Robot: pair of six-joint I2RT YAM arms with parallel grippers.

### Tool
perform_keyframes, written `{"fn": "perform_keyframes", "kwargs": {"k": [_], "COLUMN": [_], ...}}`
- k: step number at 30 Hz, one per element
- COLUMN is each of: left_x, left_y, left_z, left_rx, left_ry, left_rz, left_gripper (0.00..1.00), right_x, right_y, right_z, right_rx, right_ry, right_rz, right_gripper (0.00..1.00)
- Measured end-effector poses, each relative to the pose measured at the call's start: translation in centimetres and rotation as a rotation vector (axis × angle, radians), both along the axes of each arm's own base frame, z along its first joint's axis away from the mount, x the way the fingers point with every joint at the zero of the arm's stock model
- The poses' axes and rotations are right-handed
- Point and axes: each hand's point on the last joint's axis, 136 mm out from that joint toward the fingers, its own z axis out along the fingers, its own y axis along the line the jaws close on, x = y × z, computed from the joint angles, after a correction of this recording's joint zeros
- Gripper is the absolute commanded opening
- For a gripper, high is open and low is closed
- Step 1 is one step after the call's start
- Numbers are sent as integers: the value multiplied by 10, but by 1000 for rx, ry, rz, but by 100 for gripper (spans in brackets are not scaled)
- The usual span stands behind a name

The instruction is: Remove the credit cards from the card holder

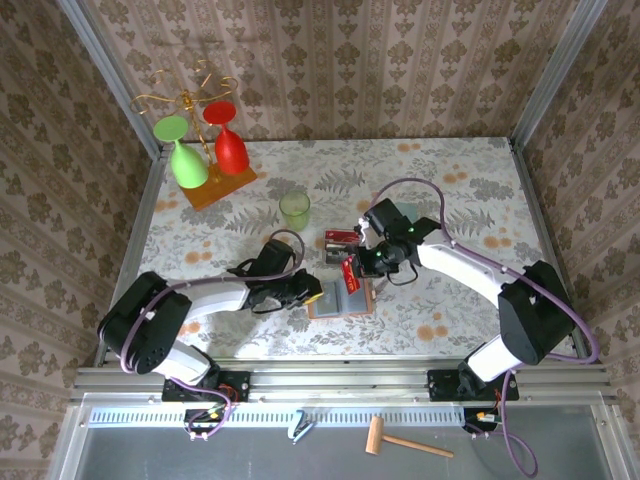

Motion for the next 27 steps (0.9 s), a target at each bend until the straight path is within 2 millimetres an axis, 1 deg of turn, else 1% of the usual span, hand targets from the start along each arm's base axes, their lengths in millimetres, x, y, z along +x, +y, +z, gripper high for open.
{"fn": "perform_keyframes", "kwargs": {"k": [1, 8, 13, 17, 21, 27], "left_x": [0, 2, 4, 2, -1, -1], "left_y": [0, 2, 8, 12, 16, 28], "left_z": [2, 8, 13, 13, 14, 15], "left_rx": [-1, -3, -6, -2, 4, 12], "left_ry": [-4, -23, -42, -47, -49, -58], "left_rz": [1, 12, 31, 38, 45, 76], "left_gripper": [19, 19, 19, 19, 19, 19], "right_x": [1, 4, 0, 2, 14, 43], "right_y": [-2, -19, -29, -34, -34, -30], "right_z": [4, 21, 29, 37, 43, 48], "right_rx": [-18, -190, -279, -337, -379, -410], "right_ry": [-36, -260, -354, -411, -431, -430], "right_rz": [48, 406, 665, 814, 921, 1006], "right_gripper": [0, 0, 0, 0, 0, 0]}}
